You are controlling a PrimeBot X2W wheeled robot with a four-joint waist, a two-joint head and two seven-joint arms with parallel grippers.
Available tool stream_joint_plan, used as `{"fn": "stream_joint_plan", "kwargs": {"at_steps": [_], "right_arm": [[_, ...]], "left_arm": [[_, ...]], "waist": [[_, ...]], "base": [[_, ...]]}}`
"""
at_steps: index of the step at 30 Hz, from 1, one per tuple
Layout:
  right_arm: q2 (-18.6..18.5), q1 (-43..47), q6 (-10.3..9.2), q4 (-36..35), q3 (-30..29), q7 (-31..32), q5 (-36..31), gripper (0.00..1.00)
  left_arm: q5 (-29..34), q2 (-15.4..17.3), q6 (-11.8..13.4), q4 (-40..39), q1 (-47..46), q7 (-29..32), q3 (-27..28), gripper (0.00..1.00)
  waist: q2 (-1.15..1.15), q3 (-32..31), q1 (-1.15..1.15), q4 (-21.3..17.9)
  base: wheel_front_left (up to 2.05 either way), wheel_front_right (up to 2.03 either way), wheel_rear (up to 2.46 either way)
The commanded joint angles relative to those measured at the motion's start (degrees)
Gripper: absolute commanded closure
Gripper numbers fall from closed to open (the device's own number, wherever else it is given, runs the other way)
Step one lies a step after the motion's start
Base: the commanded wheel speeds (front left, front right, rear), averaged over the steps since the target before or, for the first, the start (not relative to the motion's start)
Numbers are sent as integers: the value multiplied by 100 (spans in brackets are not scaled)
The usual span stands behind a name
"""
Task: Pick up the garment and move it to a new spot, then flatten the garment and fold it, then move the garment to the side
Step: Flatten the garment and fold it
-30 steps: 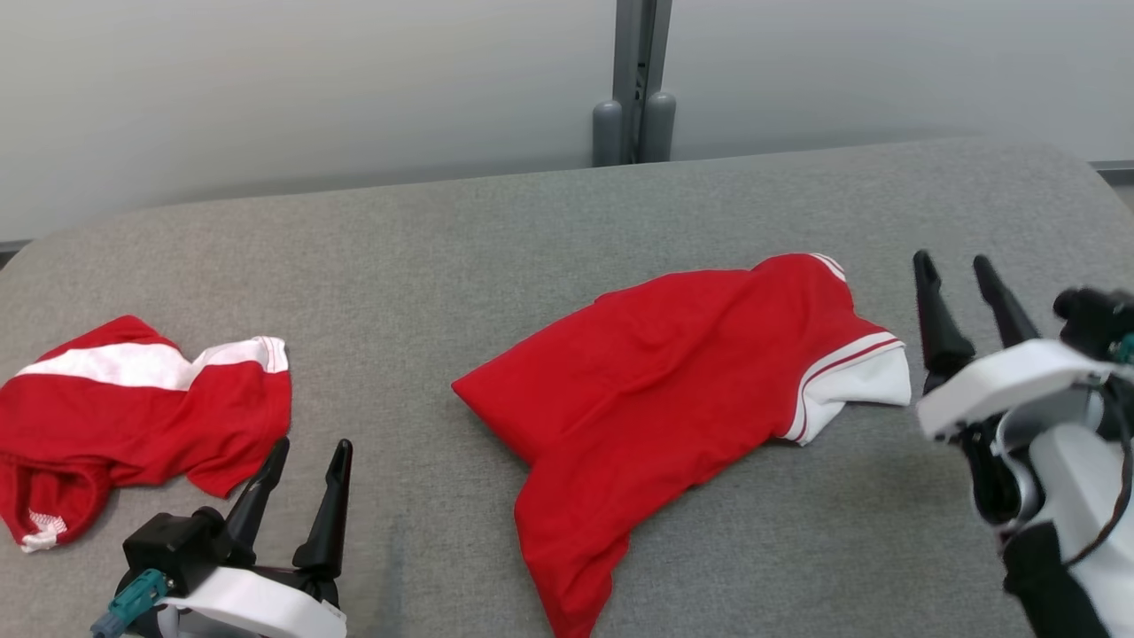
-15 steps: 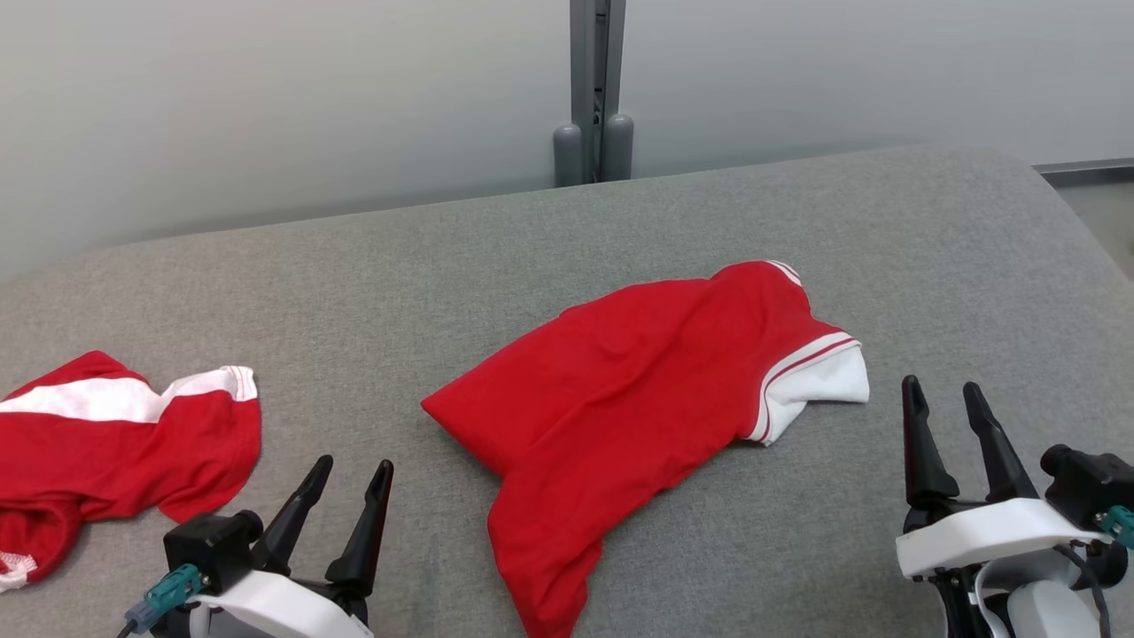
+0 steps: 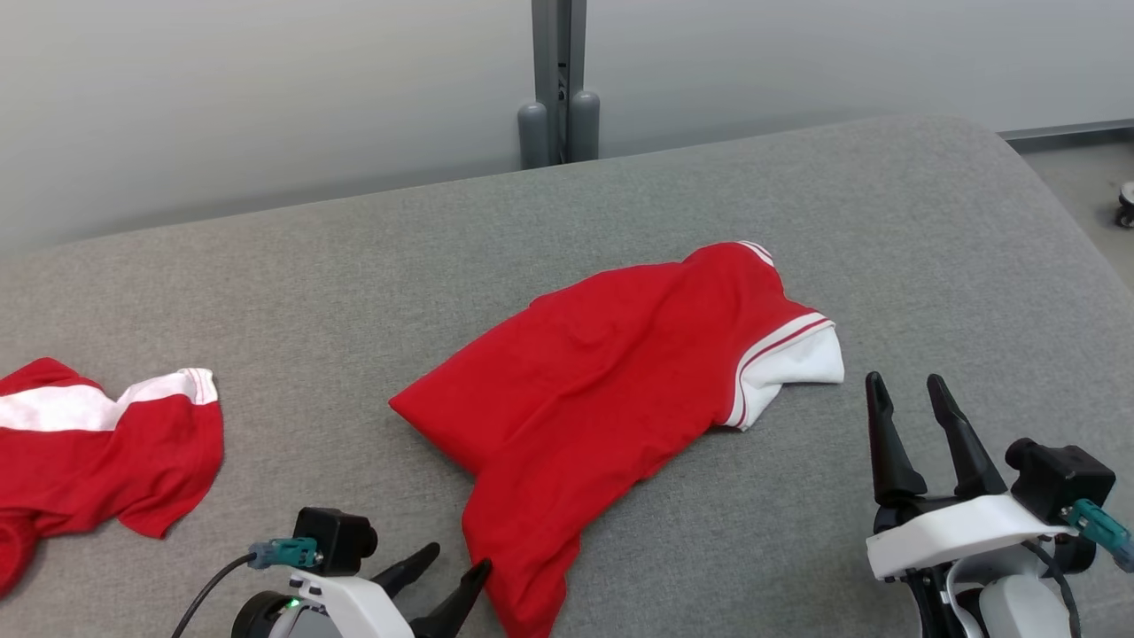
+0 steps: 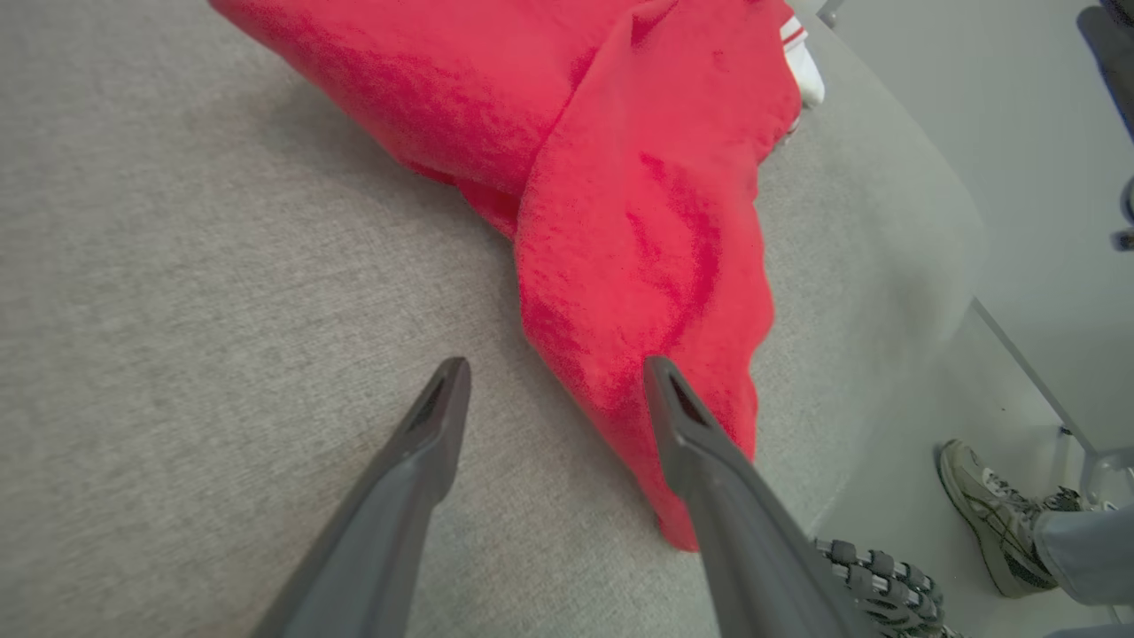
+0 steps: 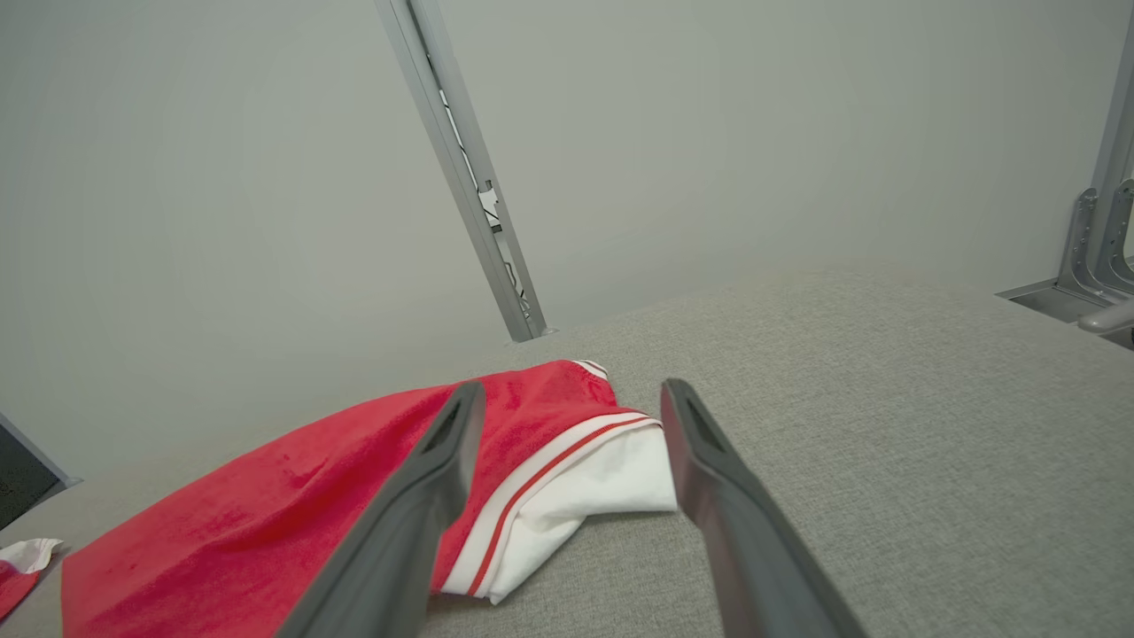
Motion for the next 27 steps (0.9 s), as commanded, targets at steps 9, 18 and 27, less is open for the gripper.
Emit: {"fn": "stream_joint_plan", "kwargs": {"at_steps": [9, 18, 27], "right_arm": [[-24, -90, 3, -57, 73, -31, 107, 0], [-21, -5, 3, -44, 84, -31, 74, 0], [-22, -70, 3, -17, 157, -32, 71, 0]], "left_arm": [[-788, 387, -10, -64, -440, 281, -520, 95], [-634, 1111, 212, -499, -650, 110, -161, 100], [187, 1730, 1010, -716, -1069, -155, 262, 100]], "waist": [[0, 254, 0, -309], [0, 306, 0, -385], [0, 408, 0, -392]], "base": [[0, 0, 0], [0, 0, 0], [0, 0, 0]]}}
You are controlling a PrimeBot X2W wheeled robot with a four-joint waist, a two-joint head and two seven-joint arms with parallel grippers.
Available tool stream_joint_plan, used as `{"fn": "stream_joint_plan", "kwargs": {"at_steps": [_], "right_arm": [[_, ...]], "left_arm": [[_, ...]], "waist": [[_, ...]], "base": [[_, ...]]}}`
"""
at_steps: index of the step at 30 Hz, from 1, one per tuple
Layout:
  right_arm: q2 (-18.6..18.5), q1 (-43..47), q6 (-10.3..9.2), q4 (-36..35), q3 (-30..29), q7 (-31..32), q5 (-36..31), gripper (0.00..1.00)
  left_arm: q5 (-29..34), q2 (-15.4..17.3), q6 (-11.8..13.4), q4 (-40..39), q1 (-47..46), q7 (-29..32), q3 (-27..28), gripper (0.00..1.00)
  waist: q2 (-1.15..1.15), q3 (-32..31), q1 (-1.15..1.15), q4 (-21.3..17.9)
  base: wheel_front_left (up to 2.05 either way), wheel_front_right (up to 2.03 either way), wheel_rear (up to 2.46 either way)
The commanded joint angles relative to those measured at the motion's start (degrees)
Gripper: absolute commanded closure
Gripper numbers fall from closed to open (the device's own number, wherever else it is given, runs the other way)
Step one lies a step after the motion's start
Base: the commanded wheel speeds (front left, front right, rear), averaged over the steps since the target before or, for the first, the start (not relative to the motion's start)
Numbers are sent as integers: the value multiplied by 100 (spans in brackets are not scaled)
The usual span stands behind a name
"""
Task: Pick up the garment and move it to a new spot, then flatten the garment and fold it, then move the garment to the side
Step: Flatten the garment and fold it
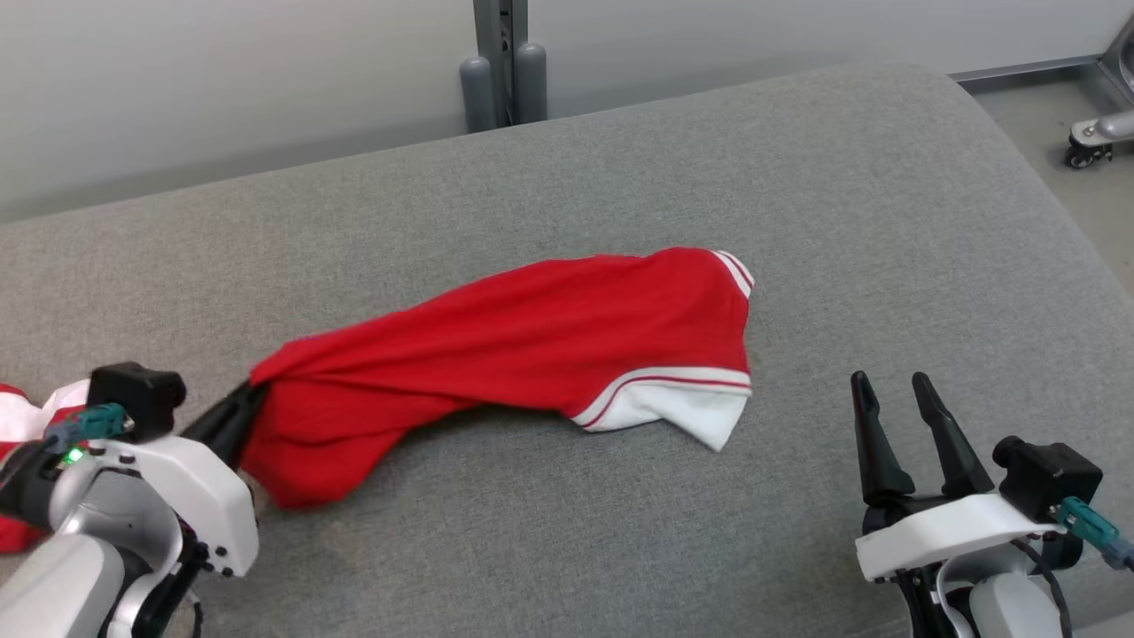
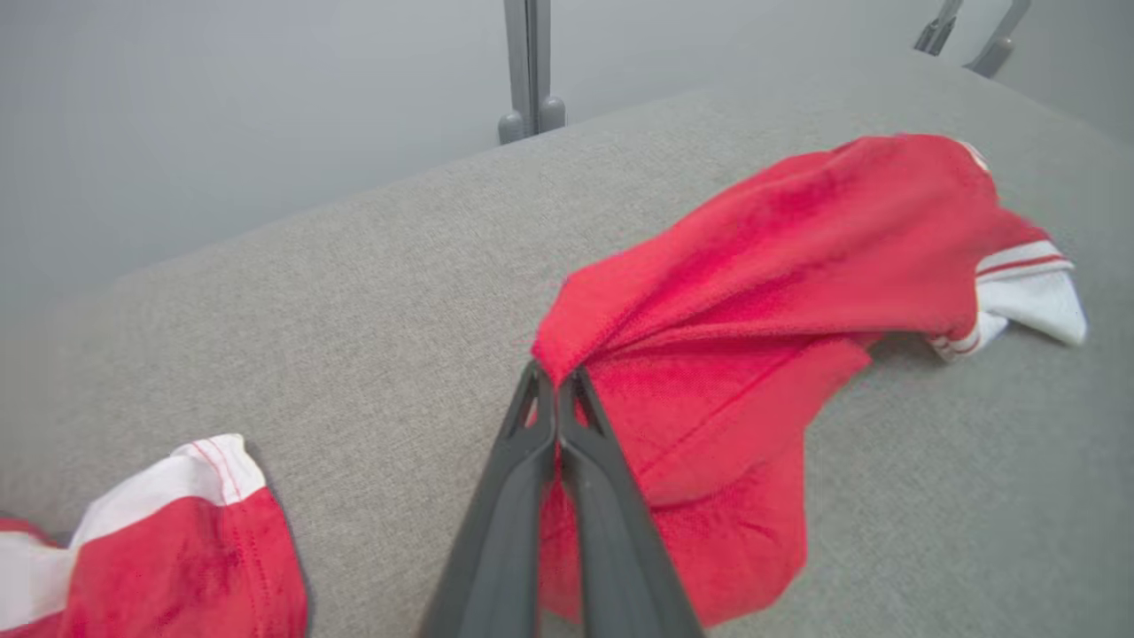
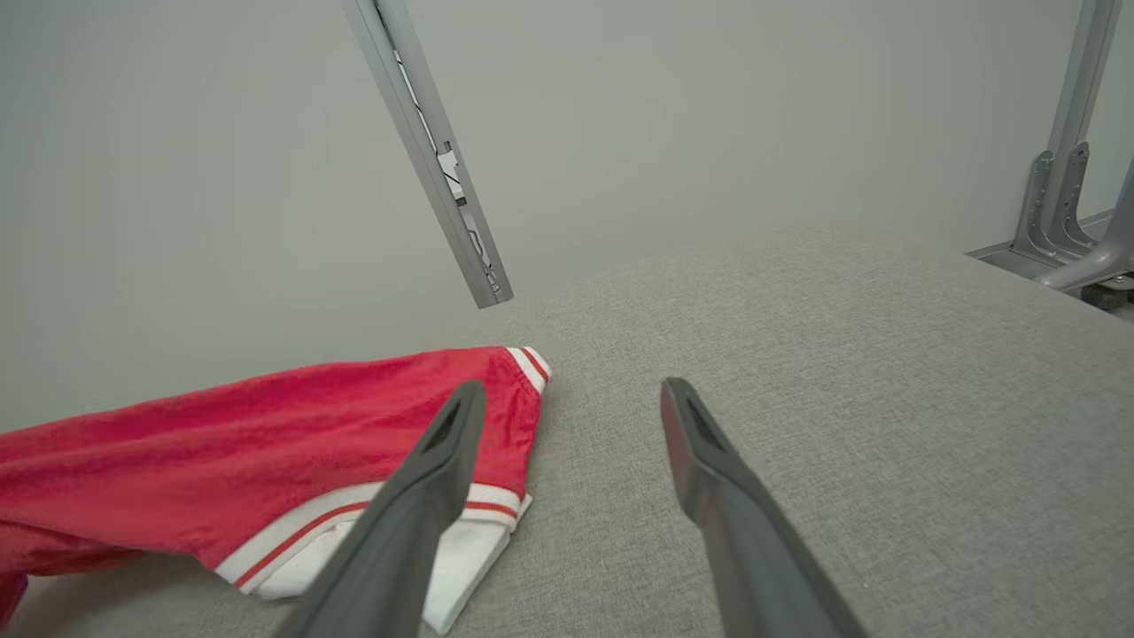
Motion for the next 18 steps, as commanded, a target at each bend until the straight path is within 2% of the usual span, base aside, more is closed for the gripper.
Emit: {"fn": "stream_joint_plan", "kwargs": {"at_steps": [1, 3, 6, 7, 8, 9, 13, 18], "right_arm": [[-23, -44, 3, -5, -9, -32, -30, 0], [-25, -50, 3, 12, 1, -32, -36, 0], [-24, -59, 3, 47, 19, -32, -39, 0], [-24, -57, 3, 64, 25, -32, -32, 0], [-22, -54, 3, 86, 32, -32, -25, 0], [-22, -54, 3, 101, 34, -32, -22, 0], [-25, -72, 3, 145, 7, -32, -31, 0], [-26, 15, 3, 186, -37, -32, -30, 0]], "left_arm": [[145, 72, 162, -29, -123, -110, 80, 100], [195, 11, 237, -34, -61, -88, 17, 100], [134, -50, 190, 65, 114, 67, -147, 100], [95, -95, 178, 122, 161, 105, -201, 85], [81, -148, 164, 180, 180, 119, -242, 14], [78, -193, 164, 244, 198, 92, -265, 0], [-3, -370, 186, 418, 358, -219, -235, 0], [154, -516, 307, 305, 567, -1221, 2, 0]], "waist": [[0, 20, 0, -1], [0, 35, 0, -3], [0, 52, 0, -1], [0, 55, 0, 7], [0, 56, 0, 18], [0, 59, 0, 35], [0, 27, 0, 130], [0, -51, 0, 324]], "base": [[0, 0, 0], [0, 0, 0], [0, 0, 0], [0, 0, 0], [0, 0, 0], [0, 0, 0], [0, 0, 0], [0, 0, 0]]}}
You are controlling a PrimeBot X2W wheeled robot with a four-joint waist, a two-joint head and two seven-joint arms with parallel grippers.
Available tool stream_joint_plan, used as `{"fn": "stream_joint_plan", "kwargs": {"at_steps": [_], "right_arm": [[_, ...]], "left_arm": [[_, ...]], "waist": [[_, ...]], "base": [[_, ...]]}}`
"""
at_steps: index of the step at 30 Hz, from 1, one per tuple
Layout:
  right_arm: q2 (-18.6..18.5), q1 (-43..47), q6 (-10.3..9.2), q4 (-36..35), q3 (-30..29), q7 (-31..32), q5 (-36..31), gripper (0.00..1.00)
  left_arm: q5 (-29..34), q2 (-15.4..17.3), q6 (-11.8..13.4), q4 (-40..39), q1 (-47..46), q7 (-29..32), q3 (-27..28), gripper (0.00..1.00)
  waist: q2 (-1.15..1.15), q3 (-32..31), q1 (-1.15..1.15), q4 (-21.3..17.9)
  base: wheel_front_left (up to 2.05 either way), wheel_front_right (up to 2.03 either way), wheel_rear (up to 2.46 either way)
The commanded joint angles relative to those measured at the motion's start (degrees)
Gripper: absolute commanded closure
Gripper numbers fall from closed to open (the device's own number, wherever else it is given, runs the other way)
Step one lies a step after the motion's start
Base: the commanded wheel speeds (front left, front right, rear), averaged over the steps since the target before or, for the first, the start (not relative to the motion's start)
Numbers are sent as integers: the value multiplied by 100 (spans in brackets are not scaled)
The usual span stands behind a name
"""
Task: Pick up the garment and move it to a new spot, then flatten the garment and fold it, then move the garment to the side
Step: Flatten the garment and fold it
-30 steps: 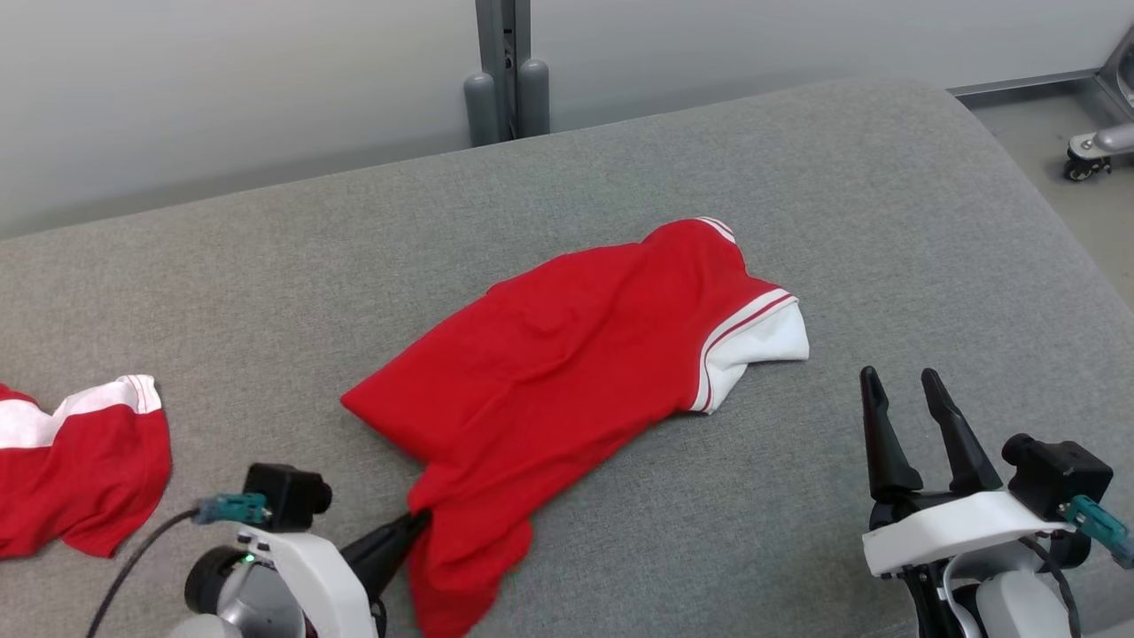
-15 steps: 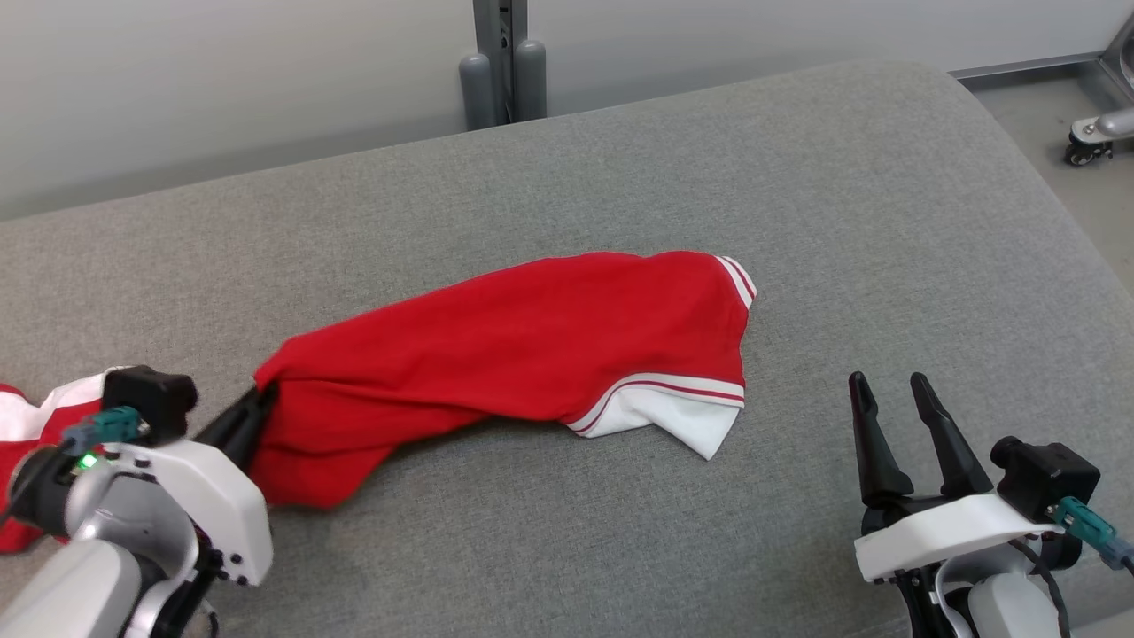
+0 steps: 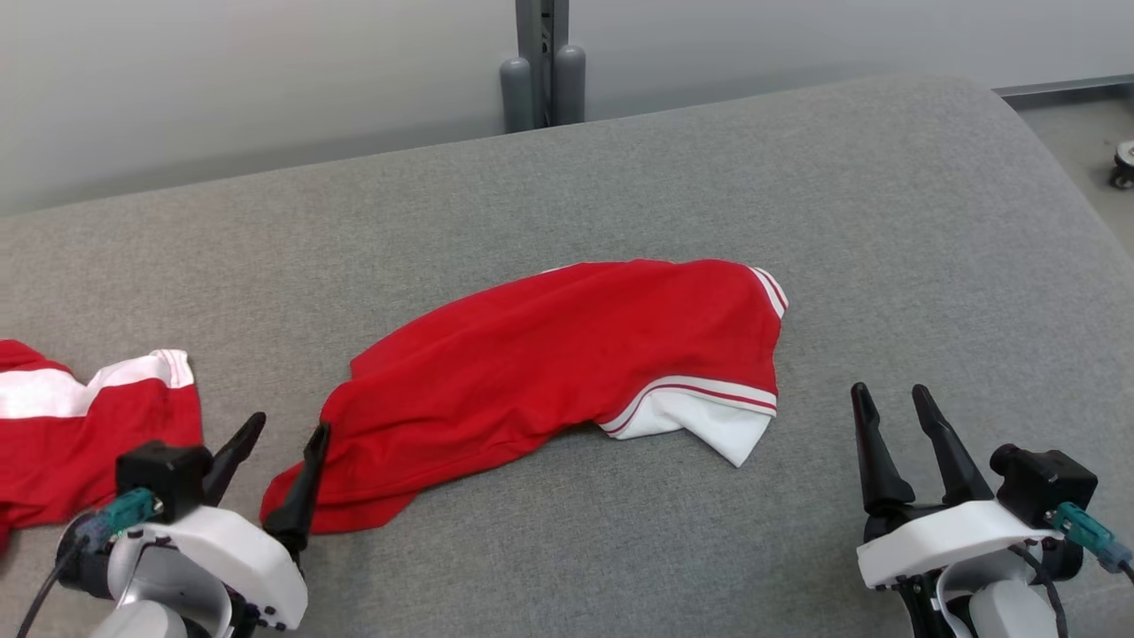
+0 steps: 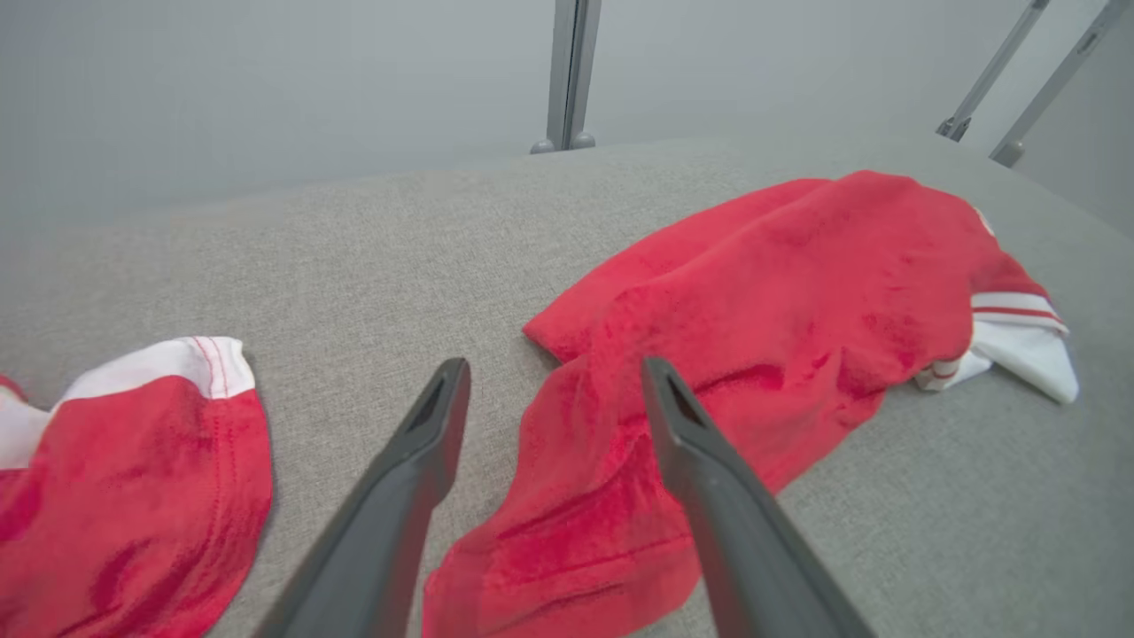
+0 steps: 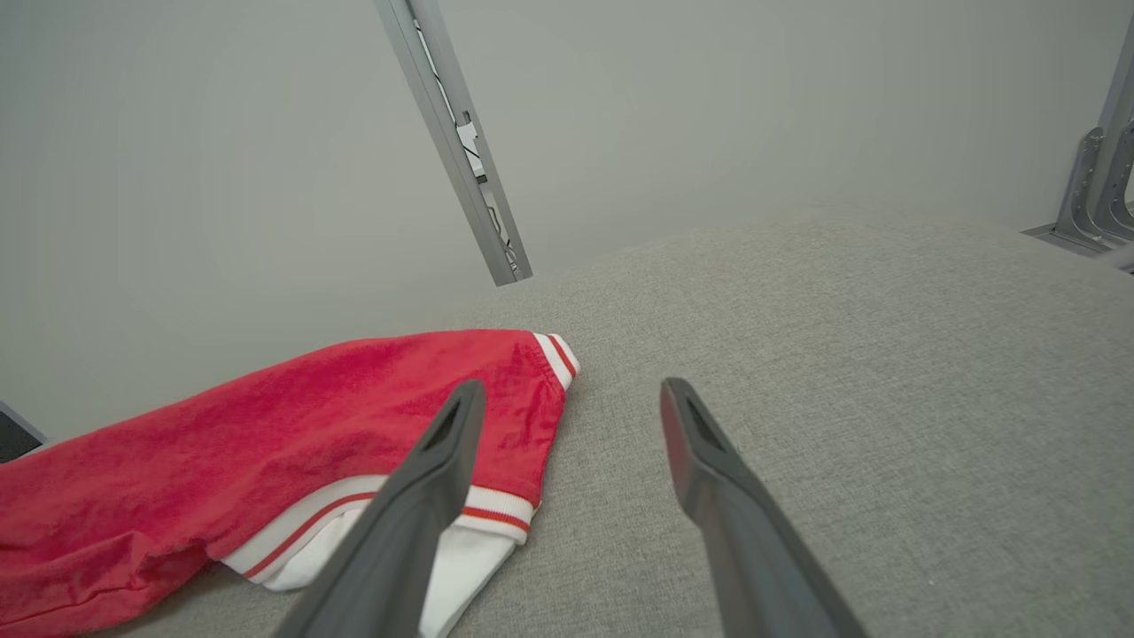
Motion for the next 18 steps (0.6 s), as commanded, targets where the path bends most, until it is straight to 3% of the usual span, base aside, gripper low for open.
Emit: {"fn": "stream_joint_plan", "kwargs": {"at_steps": [1, 7, 18], "right_arm": [[-29, 28, 3, 50, -39, -31, -14, 0], [-24, 132, 3, 223, -83, -32, -67, 0], [-33, -390, 3, 1471, 639, 844, 427, 0]], "left_arm": [[45, -57, 51, -39, 167, -298, 75, 0], [70, -245, 189, -124, 502, -1284, 359, 0], [68, -369, 70, -46, 463, -1470, 299, 0]], "waist": [[0, -62, 0, 104], [0, -155, 0, 304], [0, -113, 0, 731]], "base": [[0, 0, 0], [0, 0, 0], [0, 0, 0]]}}
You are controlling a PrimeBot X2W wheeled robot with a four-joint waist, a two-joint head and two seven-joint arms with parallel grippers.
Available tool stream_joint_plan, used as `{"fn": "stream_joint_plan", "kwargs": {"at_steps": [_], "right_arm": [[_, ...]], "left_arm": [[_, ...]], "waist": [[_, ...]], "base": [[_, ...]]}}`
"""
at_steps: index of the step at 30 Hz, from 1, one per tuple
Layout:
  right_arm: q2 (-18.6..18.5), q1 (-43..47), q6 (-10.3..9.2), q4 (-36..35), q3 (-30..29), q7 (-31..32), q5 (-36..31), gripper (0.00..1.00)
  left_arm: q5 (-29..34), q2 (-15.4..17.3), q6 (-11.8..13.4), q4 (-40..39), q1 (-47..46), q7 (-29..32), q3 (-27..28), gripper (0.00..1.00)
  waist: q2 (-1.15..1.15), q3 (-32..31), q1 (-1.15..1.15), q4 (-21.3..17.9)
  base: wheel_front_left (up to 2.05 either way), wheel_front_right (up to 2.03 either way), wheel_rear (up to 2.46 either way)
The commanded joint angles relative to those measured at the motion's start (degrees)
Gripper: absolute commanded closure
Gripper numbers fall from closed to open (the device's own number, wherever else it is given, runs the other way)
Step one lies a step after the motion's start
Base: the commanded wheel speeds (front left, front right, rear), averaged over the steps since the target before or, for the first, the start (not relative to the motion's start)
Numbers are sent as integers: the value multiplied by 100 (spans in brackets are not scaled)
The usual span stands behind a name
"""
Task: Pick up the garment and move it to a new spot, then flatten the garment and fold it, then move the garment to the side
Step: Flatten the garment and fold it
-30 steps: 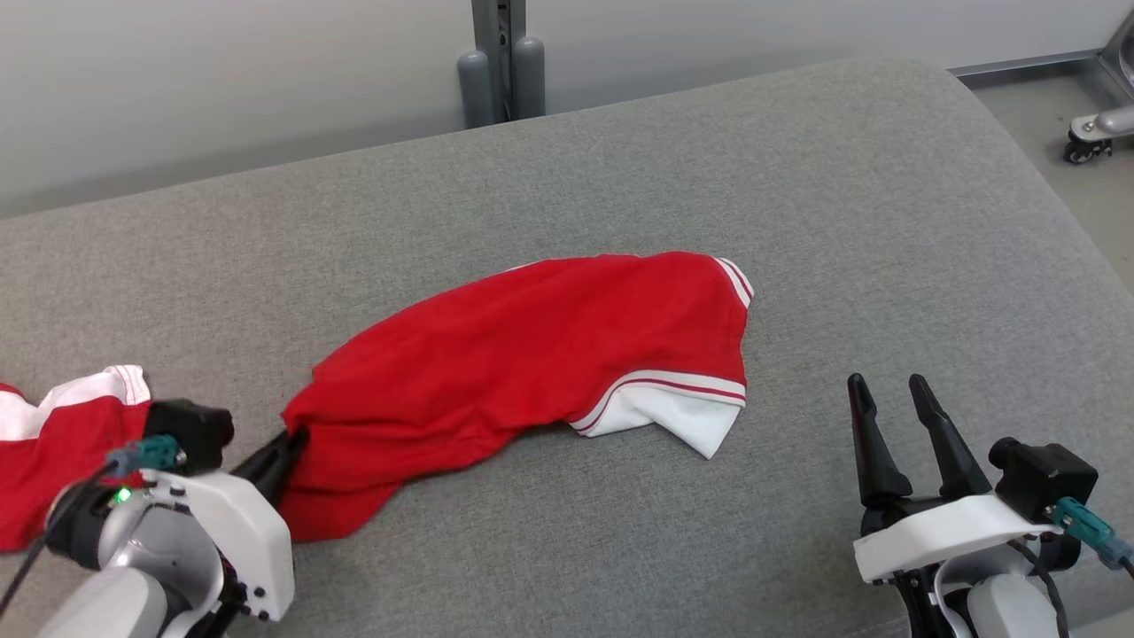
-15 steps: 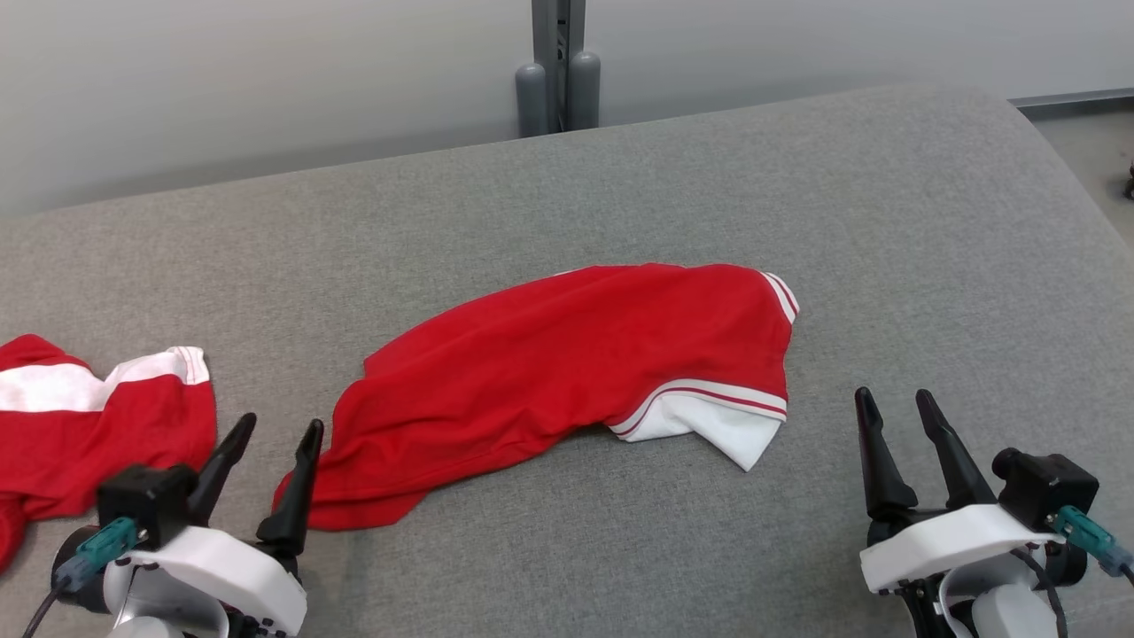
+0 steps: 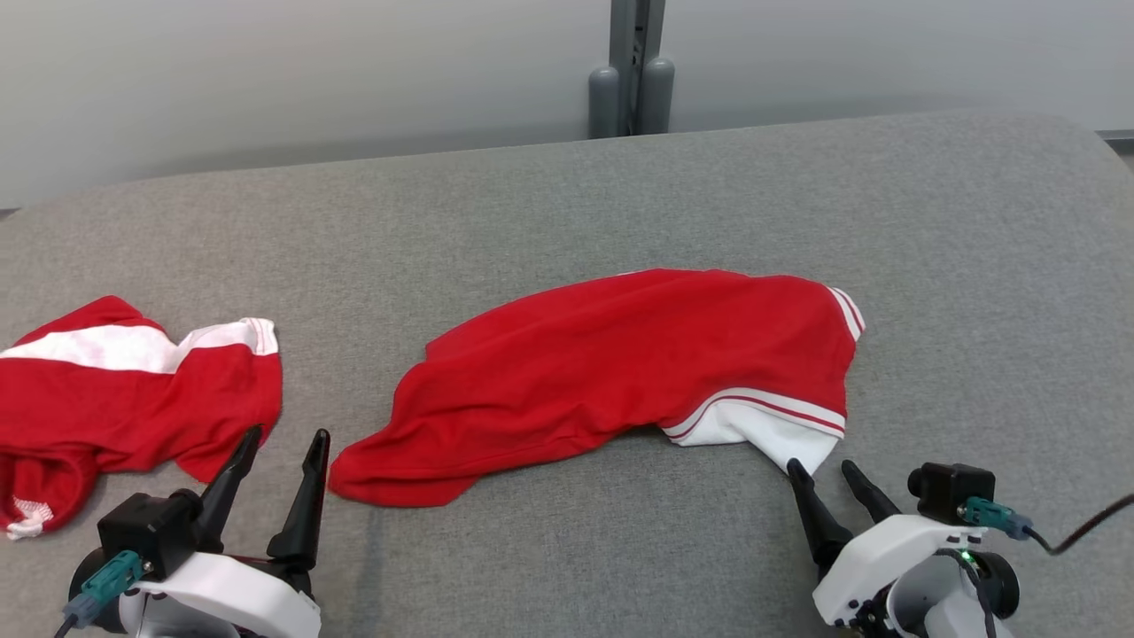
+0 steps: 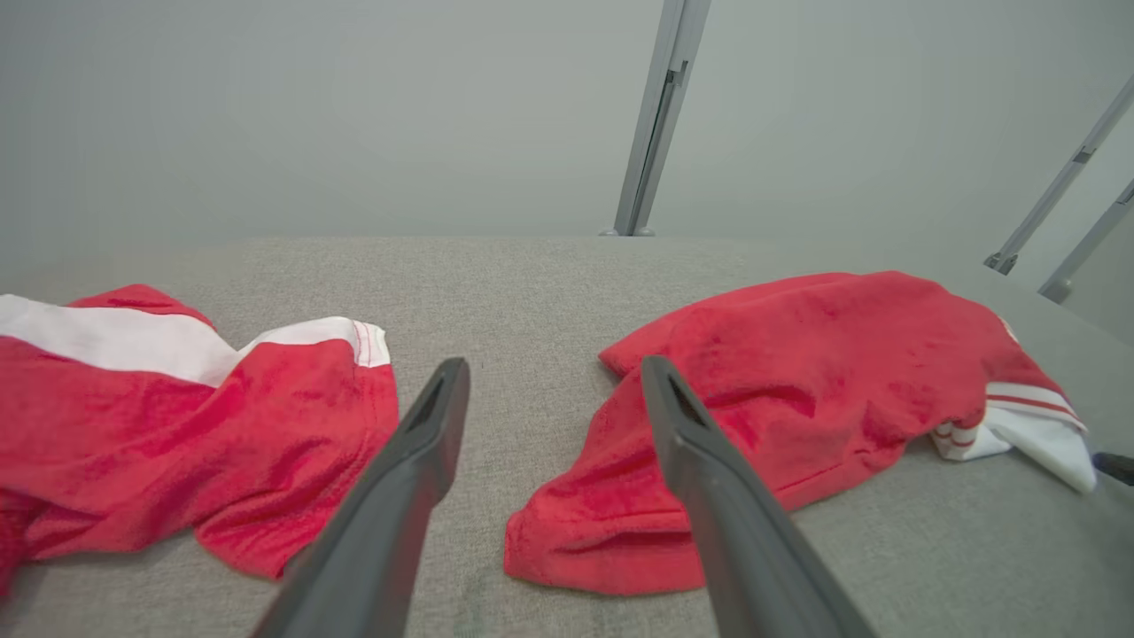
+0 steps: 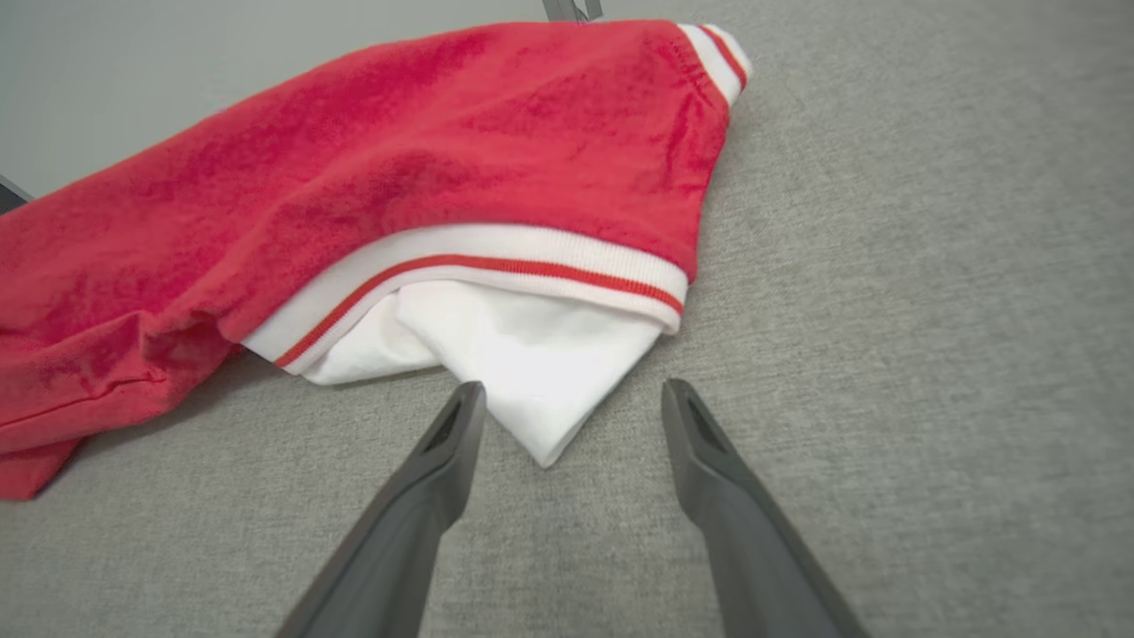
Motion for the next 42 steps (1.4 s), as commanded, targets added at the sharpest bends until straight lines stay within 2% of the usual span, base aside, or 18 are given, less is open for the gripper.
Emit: {"fn": "stream_joint_plan", "kwargs": {"at_steps": [1, 8, 9, 10, 11, 18, 22, 26, 27, 30, 35, 41, 42], "right_arm": [[-40, -138, 3, 186, -4, 134, 112, 0], [-37, -370, 3, 492, 69, 164, 301, 0], [-36, -395, 3, 522, 77, 128, 310, 30], [-37, -422, 3, 554, 84, 83, 314, 70], [-38, -443, 3, 581, 84, 59, 327, 100], [-36, -497, 3, 516, 71, -319, 357, 100], [-37, -293, 3, 28, 145, -376, 671, 100], [-34, -183, 3, -645, 71, -86, 829, 100], [-49, -277, 3, -916, 30, 159, 796, 100], [-60, -596, 3, -1077, -82, 548, 808, 100], [-85, -1397, 3, -635, -375, 951, 697, 100], [-132, -2265, 3, 372, -636, 950, 728, 100], [-125, -2383, 3, 544, -645, 924, 737, 91]], "left_arm": [[9, 10, -29, 30, -86, -14, -1, 0], [-31, -52, -87, 134, -135, -36, -52, 0], [-39, -57, -87, 149, -131, -38, -55, 0], [-50, -61, -93, 172, -127, -39, -59, 0], [-58, -62, -99, 194, -129, -41, -61, 0], [-76, -80, -111, 278, -142, -36, -99, 0], [-118, -92, -140, 314, -124, -13, -126, 0], [-138, -128, -146, 334, -148, 8, -160, 0], [-148, -127, -156, 341, -165, 16, -174, 0], [-167, -119, -208, 354, -245, 10, -179, 0], [-210, -146, -311, 438, -365, -12, -188, 0], [-248, -184, -443, 607, -492, -56, -193, 0], [-252, -190, -453, 637, -519, -64, -192, 0]], "waist": [[0, 17, 0, 113], [0, 16, 0, 293], [0, 17, 0, 311], [0, 17, 0, 325], [0, 18, 0, 339], [0, 1, 0, 397], [0, -13, 0, 442], [0, -1, 0, 520], [0, 34, 0, 571], [0, 139, 0, 681], [0, 343, 0, 945], [0, 497, 0, 1181], [0, 506, 0, 1195]], "base": [[0, 0, 0], [0, 0, 0], [0, 0, 0], [0, 0, 0], [0, 0, 0], [0, 0, 0], [0, 0, 0], [0, 0, 0], [0, 0, 0], [0, 0, 0], [0, 0, 0], [0, 0, 0], [0, 0, 0]]}}
